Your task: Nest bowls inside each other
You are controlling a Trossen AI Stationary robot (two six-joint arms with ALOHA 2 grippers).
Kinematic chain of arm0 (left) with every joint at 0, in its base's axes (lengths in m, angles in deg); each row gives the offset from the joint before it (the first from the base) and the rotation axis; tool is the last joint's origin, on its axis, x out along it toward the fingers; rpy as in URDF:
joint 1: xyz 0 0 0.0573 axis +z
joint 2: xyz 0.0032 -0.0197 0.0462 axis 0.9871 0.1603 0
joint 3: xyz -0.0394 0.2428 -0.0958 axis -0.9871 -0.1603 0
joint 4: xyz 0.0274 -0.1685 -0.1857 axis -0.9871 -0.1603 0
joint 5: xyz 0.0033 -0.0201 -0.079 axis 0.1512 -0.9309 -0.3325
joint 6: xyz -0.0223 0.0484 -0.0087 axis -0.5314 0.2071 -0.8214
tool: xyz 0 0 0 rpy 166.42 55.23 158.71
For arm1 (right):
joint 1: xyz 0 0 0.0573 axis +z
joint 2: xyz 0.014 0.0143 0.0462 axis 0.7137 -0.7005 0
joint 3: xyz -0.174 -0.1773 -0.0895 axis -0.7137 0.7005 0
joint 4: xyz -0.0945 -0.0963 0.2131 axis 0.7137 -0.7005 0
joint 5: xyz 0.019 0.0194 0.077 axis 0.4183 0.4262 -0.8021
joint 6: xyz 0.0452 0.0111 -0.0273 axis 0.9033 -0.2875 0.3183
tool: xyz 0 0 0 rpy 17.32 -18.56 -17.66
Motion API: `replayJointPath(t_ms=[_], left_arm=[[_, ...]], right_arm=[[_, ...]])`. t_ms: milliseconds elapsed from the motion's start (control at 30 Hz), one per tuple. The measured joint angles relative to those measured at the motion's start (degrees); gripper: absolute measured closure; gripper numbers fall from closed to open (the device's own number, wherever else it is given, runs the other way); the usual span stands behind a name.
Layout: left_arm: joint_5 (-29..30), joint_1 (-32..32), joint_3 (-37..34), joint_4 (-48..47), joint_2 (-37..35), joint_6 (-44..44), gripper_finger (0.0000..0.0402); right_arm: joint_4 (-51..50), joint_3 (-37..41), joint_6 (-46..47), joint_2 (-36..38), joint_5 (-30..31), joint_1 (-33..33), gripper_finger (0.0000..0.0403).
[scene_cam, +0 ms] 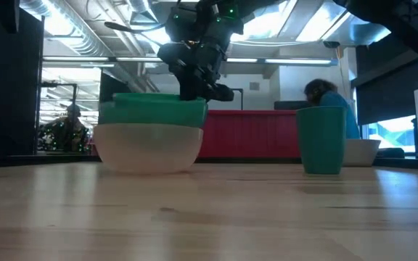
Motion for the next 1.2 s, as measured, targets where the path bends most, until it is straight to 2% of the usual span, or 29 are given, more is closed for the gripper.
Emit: replayJointPath(t_ms=[100, 633, 1067, 1200], left_arm=[[0.0, 0.0, 0.0, 0.3, 0.0, 0.0, 0.0167], [0.0, 0.0, 0.0, 0.5, 0.0, 0.1, 0.0167], [0.0, 0.0, 0.0, 0.5, 0.0, 0.3, 0.0167], [0.1, 0.0, 0.0, 0.5, 0.0, 0.4, 0.0167]], right_arm=[[0.0, 0.0, -0.1, 0.0, 0.2, 0.0, 0.0311], [0.5, 0.0, -2.6, 0.0, 4.7, 0.0, 0.0304], [1.0, 4.3, -3.1, 0.1, 0.0, 0.0, 0.0366], [0.9, 3.8, -3.4, 0.1, -1.0, 0.4, 0.0347]])
